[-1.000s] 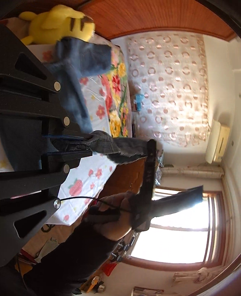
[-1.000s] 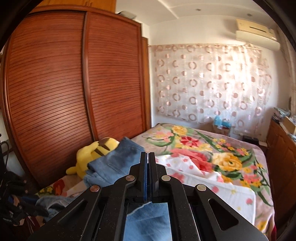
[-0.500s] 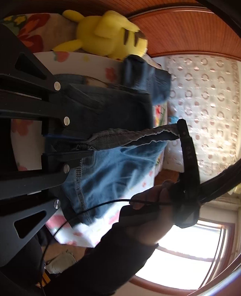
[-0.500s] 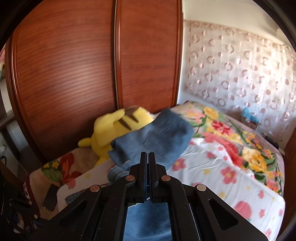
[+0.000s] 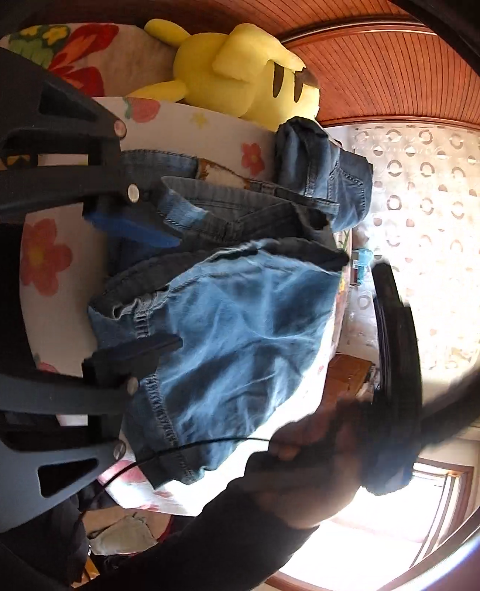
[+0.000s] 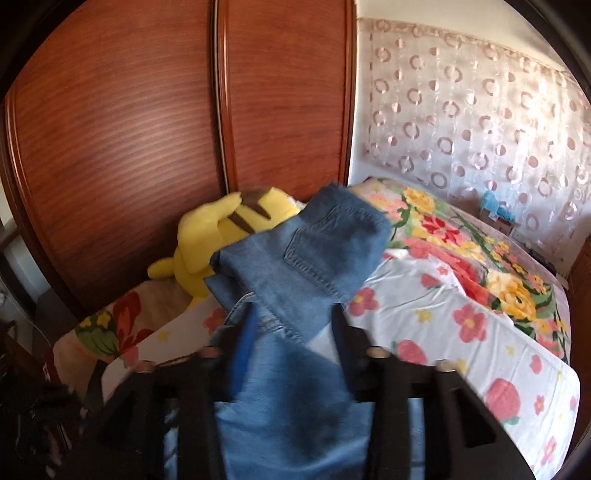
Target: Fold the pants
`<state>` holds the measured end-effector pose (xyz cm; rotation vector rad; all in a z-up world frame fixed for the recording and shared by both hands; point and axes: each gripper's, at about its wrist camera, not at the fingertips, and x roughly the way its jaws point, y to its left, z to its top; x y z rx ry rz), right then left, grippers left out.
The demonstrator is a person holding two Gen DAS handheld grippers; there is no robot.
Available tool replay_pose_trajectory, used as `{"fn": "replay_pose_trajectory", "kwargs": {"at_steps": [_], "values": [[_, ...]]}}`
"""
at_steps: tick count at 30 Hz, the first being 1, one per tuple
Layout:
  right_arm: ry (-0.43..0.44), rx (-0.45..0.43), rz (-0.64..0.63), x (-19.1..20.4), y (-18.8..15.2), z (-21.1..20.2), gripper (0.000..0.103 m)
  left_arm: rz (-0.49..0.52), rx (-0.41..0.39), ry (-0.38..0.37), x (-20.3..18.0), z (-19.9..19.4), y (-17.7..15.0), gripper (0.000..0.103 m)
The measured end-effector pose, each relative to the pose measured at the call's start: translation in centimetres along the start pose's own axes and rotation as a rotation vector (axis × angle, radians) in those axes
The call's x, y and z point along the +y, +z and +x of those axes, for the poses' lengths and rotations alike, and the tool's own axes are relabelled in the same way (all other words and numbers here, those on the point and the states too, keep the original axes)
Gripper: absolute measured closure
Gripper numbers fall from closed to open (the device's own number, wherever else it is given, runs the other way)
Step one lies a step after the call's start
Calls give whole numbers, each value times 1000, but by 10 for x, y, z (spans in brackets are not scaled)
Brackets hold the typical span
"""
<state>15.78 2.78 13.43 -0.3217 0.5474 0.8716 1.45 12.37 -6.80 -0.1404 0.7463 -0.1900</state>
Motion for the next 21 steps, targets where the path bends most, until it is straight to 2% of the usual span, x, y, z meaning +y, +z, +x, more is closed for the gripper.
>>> {"fn": "replay_pose_trajectory", "kwargs": {"at_steps": [1, 4, 8, 10, 16, 21], "values": [[-11, -15, 6, -7, -1, -11, 50, -3, -4, 1, 1, 0, 2, 41], [-64, -38, 17, -29, -13, -42, 48, -16, -29, 13, 5, -1, 10, 34], [-125, -29, 45, -64, -36, -72, 46, -8, -65, 36, 6, 5, 28, 33], [-146, -16, 76, -79, -52, -81, 42, 3, -72, 40, 5, 11, 38, 33], [-152, 52, 199, -109, -90, -82, 37, 20, -64, 75, 15, 39, 74, 33], [-112, 100, 256, -118, -101, -64, 36, 20, -33, 130, 30, 64, 93, 33]]}}
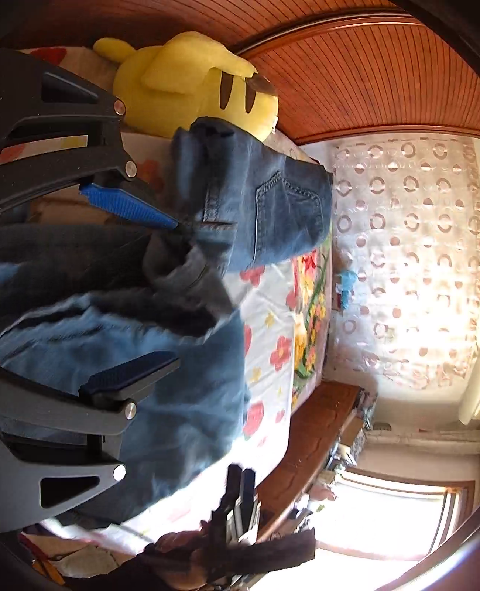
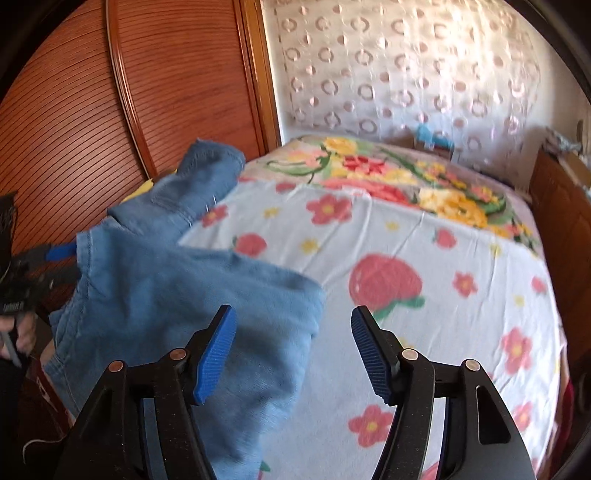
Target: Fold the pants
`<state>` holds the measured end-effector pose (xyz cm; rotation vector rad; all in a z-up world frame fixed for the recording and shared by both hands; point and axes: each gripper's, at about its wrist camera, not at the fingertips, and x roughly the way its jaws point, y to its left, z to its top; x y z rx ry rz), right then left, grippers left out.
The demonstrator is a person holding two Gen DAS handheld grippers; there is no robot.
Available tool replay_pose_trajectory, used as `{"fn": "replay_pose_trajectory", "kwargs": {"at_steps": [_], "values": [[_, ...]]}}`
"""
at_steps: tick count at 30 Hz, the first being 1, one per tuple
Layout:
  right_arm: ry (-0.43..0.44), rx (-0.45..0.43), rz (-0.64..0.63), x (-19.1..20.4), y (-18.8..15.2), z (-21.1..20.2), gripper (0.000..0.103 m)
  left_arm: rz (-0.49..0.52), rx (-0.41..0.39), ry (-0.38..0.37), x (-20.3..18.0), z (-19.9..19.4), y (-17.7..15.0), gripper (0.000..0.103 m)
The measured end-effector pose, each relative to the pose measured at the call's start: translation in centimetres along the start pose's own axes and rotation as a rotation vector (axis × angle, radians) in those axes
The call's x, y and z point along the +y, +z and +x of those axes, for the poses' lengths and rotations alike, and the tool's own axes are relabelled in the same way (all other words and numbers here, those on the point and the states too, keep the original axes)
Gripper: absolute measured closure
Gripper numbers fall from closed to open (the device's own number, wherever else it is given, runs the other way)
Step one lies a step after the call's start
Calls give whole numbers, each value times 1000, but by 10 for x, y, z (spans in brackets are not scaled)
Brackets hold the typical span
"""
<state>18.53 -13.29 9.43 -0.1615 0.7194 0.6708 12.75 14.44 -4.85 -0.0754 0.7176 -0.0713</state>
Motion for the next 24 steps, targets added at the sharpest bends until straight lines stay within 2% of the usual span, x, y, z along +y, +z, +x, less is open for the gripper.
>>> {"fn": "replay_pose_trajectory", "kwargs": {"at_steps": [4, 7, 8, 12, 15, 16, 17, 18, 19, 21, 24], "values": [[33, 32, 49, -11, -1, 9, 35, -10, 40, 31, 13, 21, 3, 34], [57, 66, 76, -14, 1, 25, 35, -17, 67, 18, 21, 35, 1, 34], [68, 78, 83, -16, 1, 28, 35, -17, 71, 3, 22, 37, 1, 42], [113, 125, 112, -20, -5, 34, 35, 2, 81, -15, 22, 42, 1, 53], [148, 119, 121, -19, -8, 35, 36, 25, 70, -19, 17, 38, 0, 67], [176, 123, 127, -18, -10, 34, 50, 31, 65, -27, 16, 36, -1, 71], [205, 130, 127, -16, -12, 34, 55, 35, 61, -29, 14, 34, 0, 74], [190, 123, 113, -13, -14, 33, 66, 42, 55, -33, 13, 31, -1, 76], [177, 110, 89, -10, -15, 29, 85, 49, 46, -39, 10, 28, -1, 78], [180, 73, 56, -6, -15, 14, 88, 54, 21, -46, 5, 17, 1, 79], [157, -23, 9, 2, -11, -29, 90, 61, -44, -68, -5, -10, 9, 80]]}}
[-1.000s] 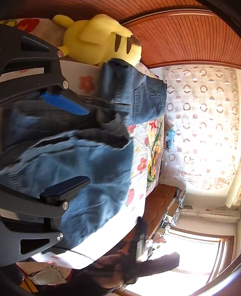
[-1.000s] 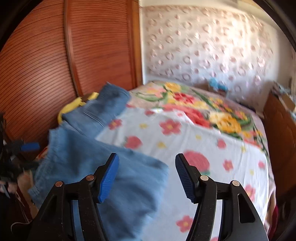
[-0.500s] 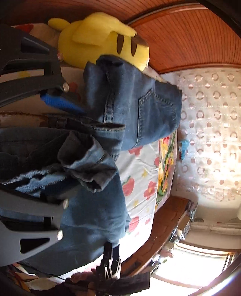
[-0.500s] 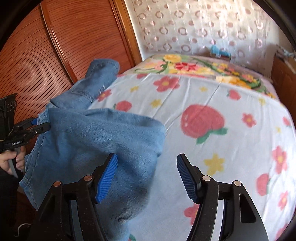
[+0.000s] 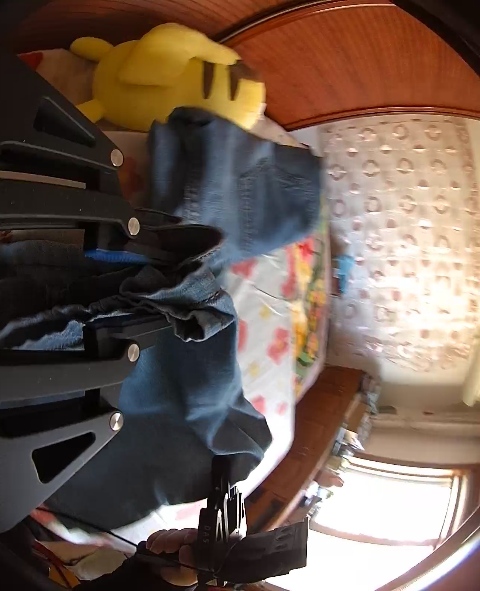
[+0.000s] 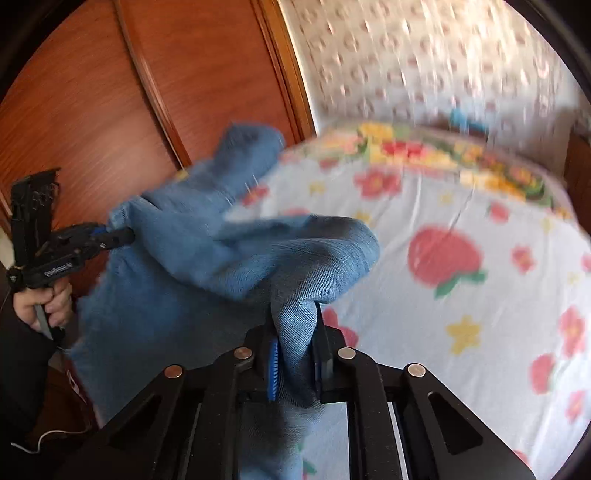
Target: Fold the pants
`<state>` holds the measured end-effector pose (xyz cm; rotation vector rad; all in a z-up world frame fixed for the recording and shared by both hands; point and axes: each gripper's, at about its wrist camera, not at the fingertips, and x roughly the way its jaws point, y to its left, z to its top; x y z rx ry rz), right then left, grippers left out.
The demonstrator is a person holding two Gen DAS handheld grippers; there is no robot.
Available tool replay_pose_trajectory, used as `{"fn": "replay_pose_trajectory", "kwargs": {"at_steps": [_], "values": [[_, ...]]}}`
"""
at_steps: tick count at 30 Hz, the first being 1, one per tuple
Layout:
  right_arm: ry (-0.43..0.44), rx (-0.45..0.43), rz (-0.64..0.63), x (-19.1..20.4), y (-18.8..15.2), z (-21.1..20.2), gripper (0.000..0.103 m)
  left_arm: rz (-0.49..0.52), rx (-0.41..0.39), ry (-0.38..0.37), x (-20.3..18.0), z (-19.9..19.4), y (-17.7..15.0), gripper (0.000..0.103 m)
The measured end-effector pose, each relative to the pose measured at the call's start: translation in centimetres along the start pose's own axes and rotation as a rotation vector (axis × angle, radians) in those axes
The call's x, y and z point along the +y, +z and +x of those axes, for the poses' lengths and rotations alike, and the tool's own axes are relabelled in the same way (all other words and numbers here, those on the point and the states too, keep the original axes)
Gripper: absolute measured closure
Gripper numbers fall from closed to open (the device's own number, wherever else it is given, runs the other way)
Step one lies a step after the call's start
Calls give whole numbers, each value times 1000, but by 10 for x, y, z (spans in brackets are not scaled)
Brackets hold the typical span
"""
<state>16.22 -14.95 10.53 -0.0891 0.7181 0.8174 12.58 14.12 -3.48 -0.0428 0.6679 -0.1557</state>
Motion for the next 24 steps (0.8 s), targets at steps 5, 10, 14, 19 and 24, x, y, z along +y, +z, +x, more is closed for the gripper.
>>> {"fn": "replay_pose_trajectory", "kwargs": {"at_steps": [5, 10, 14, 19, 24], "values": [[-29, -85, -94, 25, 22, -74, 90, 14, -96, -45, -23, -35, 32, 80], [-139, -137, -116, 17, 33, -138, 90, 34, -115, -94, -47, -25, 62, 80], [-242, -101, -99, -16, 31, -150, 90, 43, -73, -135, -70, 20, 76, 80], [-333, -30, -39, -71, 14, -117, 90, 51, -12, -117, -90, 78, 83, 79], [-372, 21, 60, -107, -3, -70, 76, 49, 81, -81, -86, 119, 84, 70]]}}
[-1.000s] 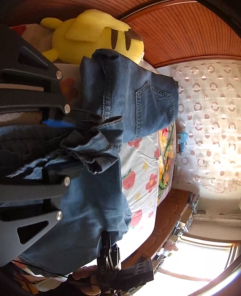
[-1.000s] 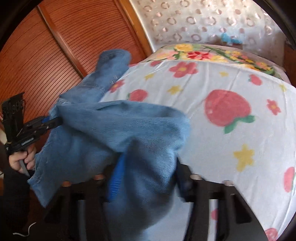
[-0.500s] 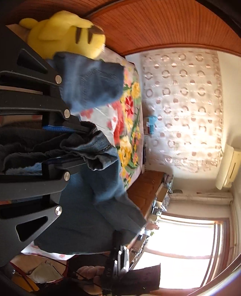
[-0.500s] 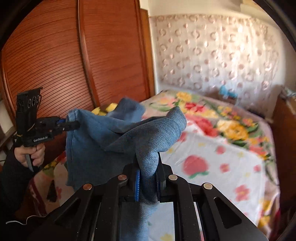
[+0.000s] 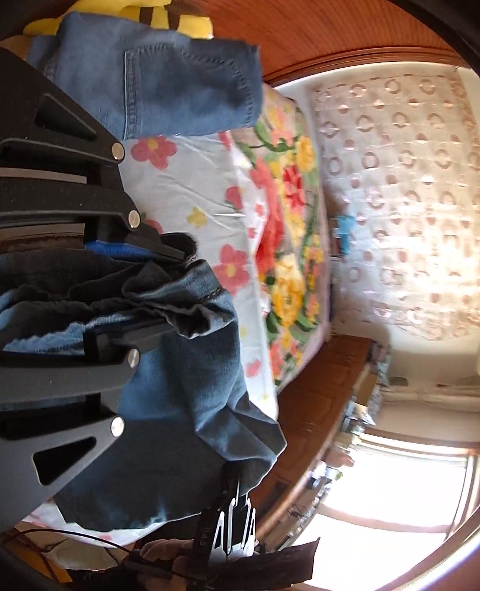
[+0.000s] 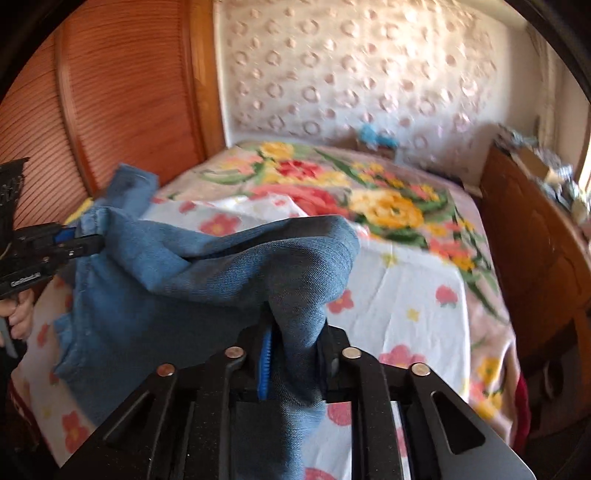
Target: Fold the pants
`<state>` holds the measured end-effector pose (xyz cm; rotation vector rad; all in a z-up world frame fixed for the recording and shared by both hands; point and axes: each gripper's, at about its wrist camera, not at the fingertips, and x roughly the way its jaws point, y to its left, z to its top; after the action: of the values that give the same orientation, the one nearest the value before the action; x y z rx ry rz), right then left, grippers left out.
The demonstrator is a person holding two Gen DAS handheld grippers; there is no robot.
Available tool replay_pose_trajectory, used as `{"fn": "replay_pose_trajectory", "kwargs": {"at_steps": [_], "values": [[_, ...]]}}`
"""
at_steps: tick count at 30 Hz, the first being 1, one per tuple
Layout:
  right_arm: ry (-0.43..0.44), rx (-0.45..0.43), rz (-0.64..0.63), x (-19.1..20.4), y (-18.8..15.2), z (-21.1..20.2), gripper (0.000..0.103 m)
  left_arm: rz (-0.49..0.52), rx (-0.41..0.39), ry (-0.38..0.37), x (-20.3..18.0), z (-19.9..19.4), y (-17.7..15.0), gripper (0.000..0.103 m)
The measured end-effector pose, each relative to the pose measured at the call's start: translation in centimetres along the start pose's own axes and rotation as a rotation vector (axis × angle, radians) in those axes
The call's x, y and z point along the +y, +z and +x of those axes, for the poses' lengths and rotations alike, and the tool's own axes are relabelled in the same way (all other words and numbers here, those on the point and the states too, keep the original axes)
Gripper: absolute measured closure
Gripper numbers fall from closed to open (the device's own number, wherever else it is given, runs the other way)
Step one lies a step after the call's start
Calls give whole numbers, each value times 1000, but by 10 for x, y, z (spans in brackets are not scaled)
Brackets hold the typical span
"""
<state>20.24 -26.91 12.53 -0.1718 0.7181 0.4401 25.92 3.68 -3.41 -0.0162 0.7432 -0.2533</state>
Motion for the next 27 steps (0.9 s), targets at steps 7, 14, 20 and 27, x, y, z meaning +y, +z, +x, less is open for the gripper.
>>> {"fn": "replay_pose_trajectory", "kwargs": {"at_steps": [7, 14, 20, 27], "values": [[-22, 0, 14, 1, -31, -11, 59, -9, -15, -16, -1, -19, -17, 41], [-38, -91, -4, 7, -36, -90, 45, 8, -69, -23, -12, -50, -35, 39], [-110, -86, -46, 11, -61, -129, 45, 18, -83, -59, -30, -65, -58, 39], [-96, -69, 20, 20, -100, -113, 45, 35, -58, -89, -48, -67, -88, 49]]}}
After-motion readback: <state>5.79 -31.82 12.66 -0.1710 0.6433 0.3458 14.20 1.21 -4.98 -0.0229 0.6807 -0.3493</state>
